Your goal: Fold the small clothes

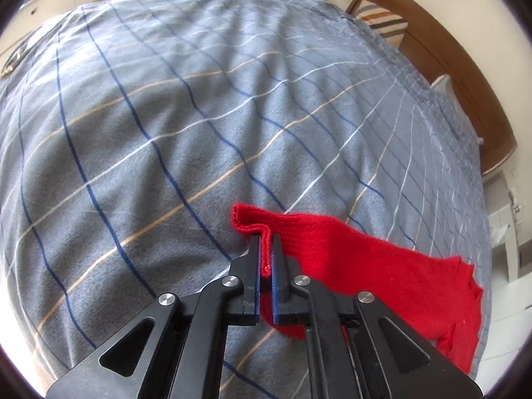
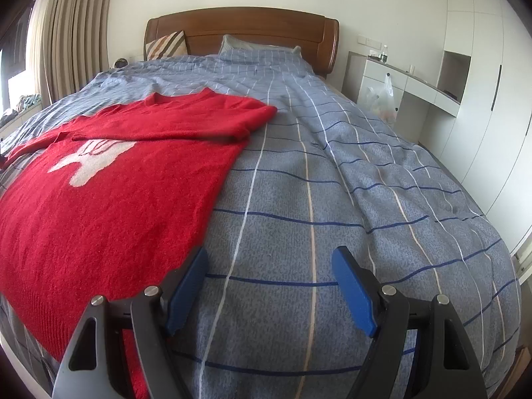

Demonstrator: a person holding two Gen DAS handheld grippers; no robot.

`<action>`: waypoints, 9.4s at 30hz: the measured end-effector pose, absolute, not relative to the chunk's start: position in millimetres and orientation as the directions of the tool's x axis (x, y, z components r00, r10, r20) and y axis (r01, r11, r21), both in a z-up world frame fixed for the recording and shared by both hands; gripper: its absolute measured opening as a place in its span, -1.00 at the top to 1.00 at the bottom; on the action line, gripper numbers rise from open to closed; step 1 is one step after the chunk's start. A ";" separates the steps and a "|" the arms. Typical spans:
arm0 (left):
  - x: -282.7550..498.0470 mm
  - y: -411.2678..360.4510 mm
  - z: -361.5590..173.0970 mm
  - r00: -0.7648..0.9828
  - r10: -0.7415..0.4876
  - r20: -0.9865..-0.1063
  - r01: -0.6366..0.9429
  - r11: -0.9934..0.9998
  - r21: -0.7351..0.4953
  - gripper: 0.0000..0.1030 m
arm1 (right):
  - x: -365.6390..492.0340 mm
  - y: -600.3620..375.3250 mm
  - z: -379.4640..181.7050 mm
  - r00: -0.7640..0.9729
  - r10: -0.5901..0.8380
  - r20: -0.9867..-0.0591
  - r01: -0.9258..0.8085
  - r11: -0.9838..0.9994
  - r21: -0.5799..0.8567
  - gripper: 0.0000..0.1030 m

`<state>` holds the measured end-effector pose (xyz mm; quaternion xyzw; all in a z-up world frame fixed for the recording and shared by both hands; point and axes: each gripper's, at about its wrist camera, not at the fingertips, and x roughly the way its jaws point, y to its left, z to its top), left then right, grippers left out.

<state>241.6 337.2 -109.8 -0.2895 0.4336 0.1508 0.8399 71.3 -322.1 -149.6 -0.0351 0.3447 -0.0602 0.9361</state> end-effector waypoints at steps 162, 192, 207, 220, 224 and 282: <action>81.7 134.1 -119.6 0.616 -0.283 -0.735 0.091 0.953 -0.290 -0.83 | 13.6 -323.2 -95.2 0.761 0.069 -0.645 -0.069 0.997 0.025 -0.18; 56.3 115.5 -84.8 0.434 -0.613 -0.660 0.145 0.771 -0.620 0.97 | 24.4 -327.8 -143.9 0.537 0.549 -0.641 -0.007 0.763 0.647 0.92; 355.7 61.1 -78.6 0.564 -0.430 -0.705 0.030 0.864 -0.503 0.95 | 327.8 -368.9 -104.8 0.659 0.479 -0.580 -0.010 0.776 0.631 0.92; 345.0 74.3 -79.0 0.606 -0.274 -0.747 0.023 0.945 -0.327 -0.55 | 339.4 -364.2 -99.9 0.682 0.419 -0.600 -0.053 0.846 0.531 0.49; 291.9 51.6 -96.1 0.557 -0.274 -0.784 0.165 0.962 -0.219 -0.74 | 292.4 -321.9 -106.5 0.573 0.508 -0.643 -0.270 0.858 0.437 0.29; 150.6 40.3 -146.8 0.667 -0.032 -0.744 0.071 0.997 0.020 -0.98 | 117.3 -317.1 -177.0 0.735 0.180 -0.654 -0.077 0.980 0.182 -0.07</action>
